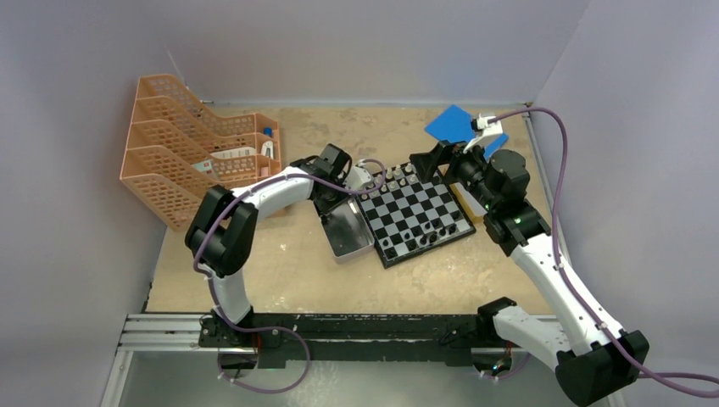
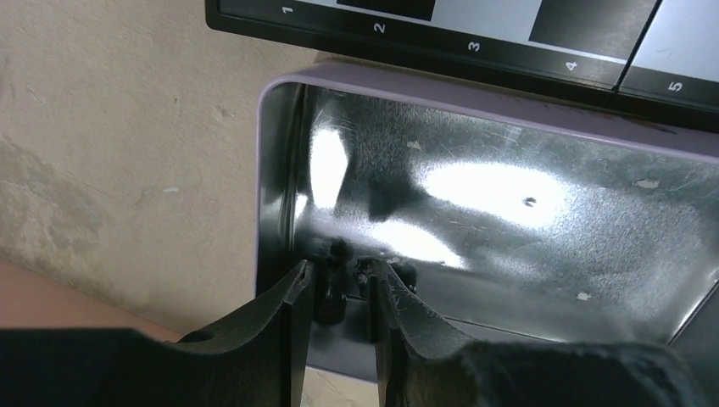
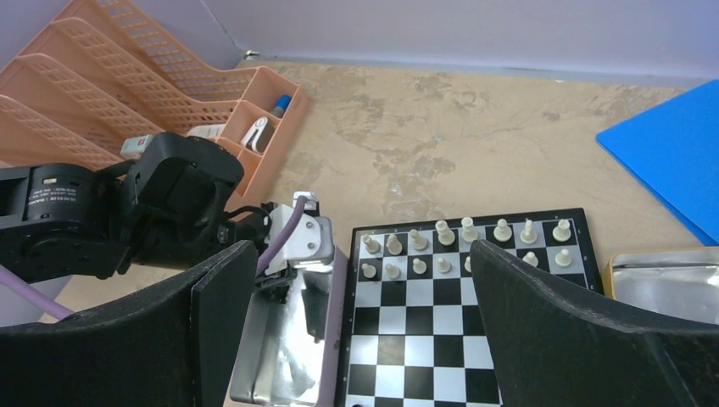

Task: Set up the chess pieces on the board
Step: Pick up the chess piece from the storage box.

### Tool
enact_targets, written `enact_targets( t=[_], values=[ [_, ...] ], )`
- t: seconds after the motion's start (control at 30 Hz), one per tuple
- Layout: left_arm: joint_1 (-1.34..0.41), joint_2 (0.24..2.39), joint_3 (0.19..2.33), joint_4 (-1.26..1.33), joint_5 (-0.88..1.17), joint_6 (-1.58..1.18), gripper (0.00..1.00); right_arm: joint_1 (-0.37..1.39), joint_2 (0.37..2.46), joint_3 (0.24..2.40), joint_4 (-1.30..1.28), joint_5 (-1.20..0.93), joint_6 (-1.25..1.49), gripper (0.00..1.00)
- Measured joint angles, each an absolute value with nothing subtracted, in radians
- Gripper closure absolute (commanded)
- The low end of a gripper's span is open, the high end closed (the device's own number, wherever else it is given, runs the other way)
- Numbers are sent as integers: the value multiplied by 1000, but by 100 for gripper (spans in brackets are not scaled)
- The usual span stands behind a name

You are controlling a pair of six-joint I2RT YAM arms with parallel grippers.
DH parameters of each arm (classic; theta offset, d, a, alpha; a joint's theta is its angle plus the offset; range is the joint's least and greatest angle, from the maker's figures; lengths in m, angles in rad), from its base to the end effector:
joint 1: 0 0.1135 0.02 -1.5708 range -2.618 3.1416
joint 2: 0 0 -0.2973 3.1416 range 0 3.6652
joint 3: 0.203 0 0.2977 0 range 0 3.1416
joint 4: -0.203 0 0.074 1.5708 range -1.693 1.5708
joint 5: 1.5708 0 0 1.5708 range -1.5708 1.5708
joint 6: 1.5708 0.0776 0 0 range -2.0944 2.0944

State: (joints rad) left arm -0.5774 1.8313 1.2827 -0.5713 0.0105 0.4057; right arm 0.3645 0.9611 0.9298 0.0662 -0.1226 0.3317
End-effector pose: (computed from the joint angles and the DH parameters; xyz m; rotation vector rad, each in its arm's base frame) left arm 0.3705 -0.2424 0.1635 1.2737 2.3721 -0.0670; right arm 0.2713 0.1137 0.4134 -0.1254 1.5668 0.6446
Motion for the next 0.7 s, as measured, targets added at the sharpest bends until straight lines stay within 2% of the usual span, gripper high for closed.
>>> enact_targets(
  t=[0.53, 0.7],
  values=[
    [-577, 1895, 1283, -602, -33, 413, 72, 364, 960, 927, 66, -123, 319, 2],
    [-579, 1900, 1283, -601, -33, 413, 77, 364, 959, 927, 67, -123, 313, 2]
  ],
)
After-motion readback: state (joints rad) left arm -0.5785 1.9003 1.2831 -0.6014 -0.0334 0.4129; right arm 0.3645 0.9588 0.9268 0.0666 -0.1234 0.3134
